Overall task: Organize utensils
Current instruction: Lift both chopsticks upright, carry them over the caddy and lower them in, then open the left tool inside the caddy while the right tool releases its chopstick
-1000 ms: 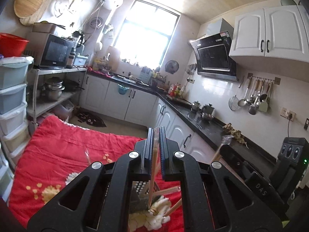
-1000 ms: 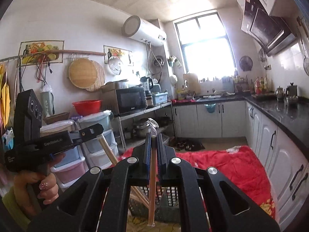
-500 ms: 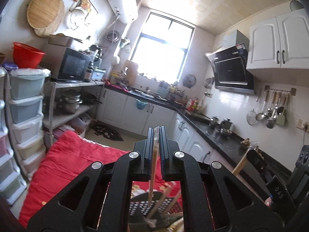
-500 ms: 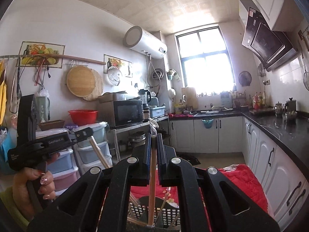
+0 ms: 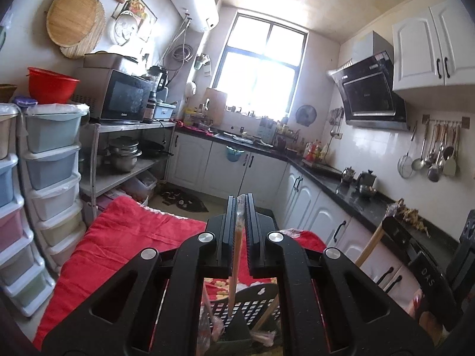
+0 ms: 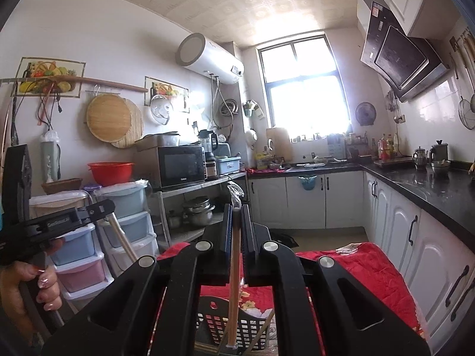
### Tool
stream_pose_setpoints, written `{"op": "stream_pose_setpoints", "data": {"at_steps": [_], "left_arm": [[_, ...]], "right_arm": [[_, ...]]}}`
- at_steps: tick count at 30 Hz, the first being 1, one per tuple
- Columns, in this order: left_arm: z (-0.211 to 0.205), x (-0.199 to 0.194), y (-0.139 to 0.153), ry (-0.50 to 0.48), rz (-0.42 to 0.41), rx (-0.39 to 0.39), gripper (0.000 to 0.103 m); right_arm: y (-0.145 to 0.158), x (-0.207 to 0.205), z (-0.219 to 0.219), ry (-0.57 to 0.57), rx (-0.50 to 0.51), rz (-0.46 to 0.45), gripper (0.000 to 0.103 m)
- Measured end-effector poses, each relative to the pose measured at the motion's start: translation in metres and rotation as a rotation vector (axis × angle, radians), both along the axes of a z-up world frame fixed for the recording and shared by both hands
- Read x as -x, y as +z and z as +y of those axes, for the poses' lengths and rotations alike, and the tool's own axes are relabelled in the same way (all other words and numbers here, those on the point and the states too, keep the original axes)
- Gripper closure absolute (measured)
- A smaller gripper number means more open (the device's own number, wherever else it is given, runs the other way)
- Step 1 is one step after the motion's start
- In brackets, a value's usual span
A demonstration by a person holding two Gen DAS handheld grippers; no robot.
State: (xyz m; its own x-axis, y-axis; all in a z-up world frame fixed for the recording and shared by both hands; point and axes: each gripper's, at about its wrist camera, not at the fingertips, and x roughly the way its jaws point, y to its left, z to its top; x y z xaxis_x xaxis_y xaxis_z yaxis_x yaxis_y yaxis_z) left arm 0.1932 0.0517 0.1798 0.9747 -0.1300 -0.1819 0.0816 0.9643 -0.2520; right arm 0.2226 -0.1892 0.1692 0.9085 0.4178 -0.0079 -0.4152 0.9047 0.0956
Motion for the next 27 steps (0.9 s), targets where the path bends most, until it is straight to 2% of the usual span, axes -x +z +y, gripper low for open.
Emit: {"op": "stream_pose_setpoints", "data": {"at_steps": [10,23,24,25,26,27], "left_arm": [[-0.001,-0.007,-0.027,-0.014,0.071,-0.013,0.1],[-0.004,-0.014,-0.055,-0.04,0.139,0.0,0.1],[-0.003,-0.014,-0.056,-0.041,0.141,0.001,0.1],[-0.002,-0.013,-0.058,-0.04,0.144,0.002,0.099],[-0.001,-0.013,-0.058,-0.037,0.147,0.003,0.095],[-0.001,-0.012,-0.059,-0.036,0.149,0.005,0.091]], "right_arm": [[-0.028,-0.018,0.004,-0.025,0.001,0.031,0.097],[-0.056,-0.028,0.005,-0.037,0.006,0.125,0.096],[-0.058,-0.029,0.004,-0.041,0.007,0.138,0.094],[-0.06,-0.029,0.003,-0.044,0.005,0.147,0.084],[-0.061,-0.029,0.002,-0.05,0.001,0.158,0.075],[-0.062,-0.028,0.001,-0.052,-0.006,0.163,0.072]]}}
